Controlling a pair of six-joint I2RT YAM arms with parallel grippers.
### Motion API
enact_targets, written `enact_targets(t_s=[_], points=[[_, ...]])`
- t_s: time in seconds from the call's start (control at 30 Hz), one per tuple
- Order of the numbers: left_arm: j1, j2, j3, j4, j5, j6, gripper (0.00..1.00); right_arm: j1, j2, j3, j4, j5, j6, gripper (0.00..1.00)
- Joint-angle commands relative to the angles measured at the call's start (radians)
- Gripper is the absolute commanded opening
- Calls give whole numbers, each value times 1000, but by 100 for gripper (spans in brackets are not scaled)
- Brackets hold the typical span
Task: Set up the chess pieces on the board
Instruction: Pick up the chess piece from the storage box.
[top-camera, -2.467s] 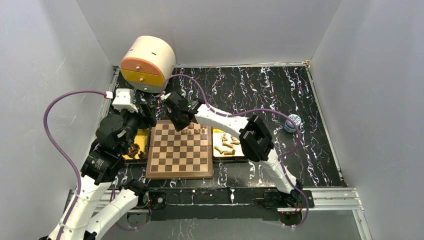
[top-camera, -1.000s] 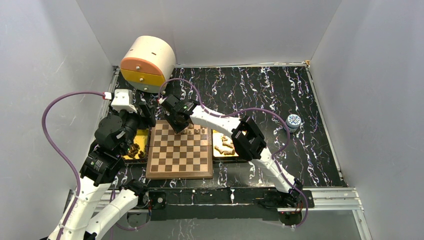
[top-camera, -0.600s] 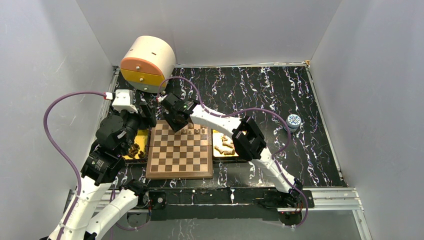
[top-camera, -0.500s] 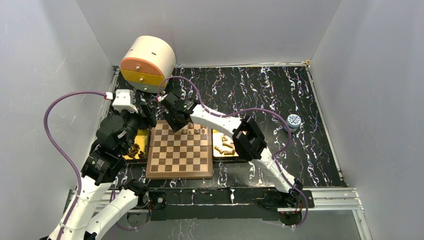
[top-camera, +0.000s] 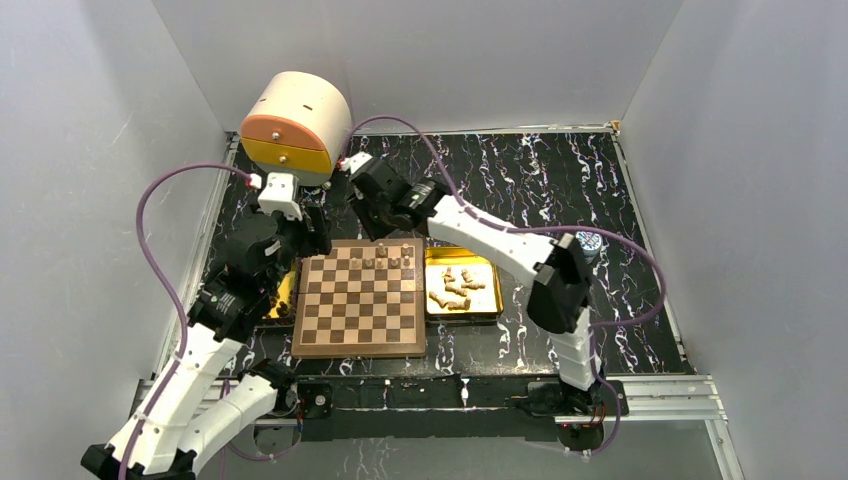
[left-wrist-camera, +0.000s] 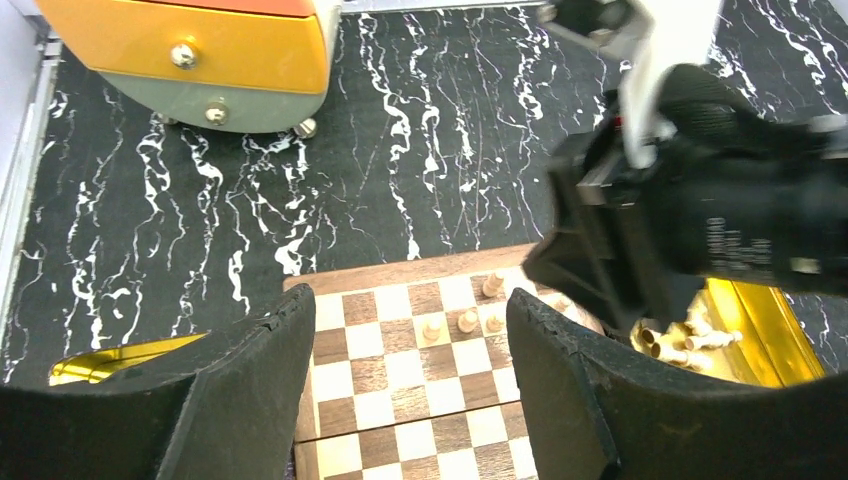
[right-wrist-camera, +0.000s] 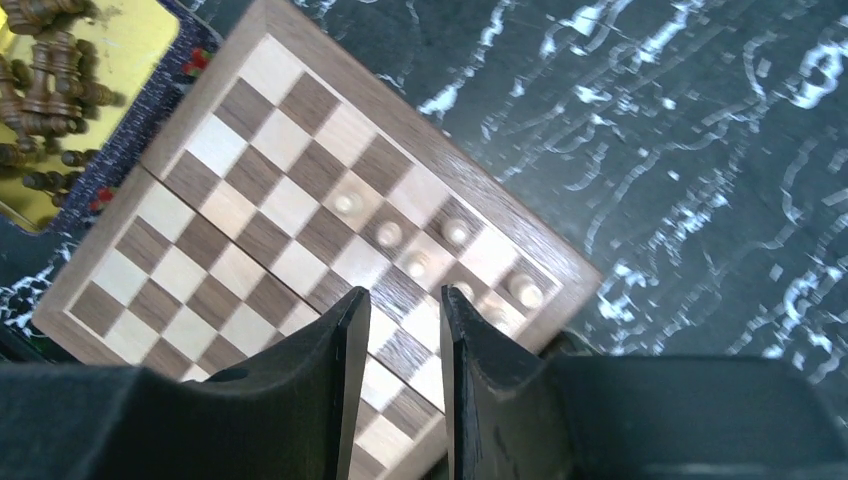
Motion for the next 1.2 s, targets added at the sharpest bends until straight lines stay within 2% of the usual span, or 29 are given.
enact_targets(t_s=[0.0, 0.2, 0.43, 0.6, 0.77, 0.83, 0.97, 1.07, 1.17], points=[[3, 36, -16, 60, 83, 6, 68, -26, -148, -161, 6, 87, -8, 41], [3, 158, -49, 83, 224, 6, 72, -57, -349, -475, -37, 153, 83, 40], [3, 239, -72, 152, 378, -18, 81, -103, -532, -755, -81, 137, 239, 39], [3, 343, -14, 143, 500, -20, 75, -183, -611, -845, -109, 125, 306, 38], [-19, 499, 88, 60, 572, -27, 66, -310, -665, -881, -76, 105, 288, 37], [-70, 555, 137, 17, 533, -12, 61, -362, -677, -874, -67, 72, 271, 37], [-221, 637, 221, -13, 444, 30, 57, -452, -697, -867, -19, 27, 233, 37], [-261, 710, 267, -16, 461, -8, 47, -556, -685, -871, 5, -28, 199, 36], [-294, 763, 299, -22, 437, -28, 44, -643, -691, -898, 36, -81, 192, 36]])
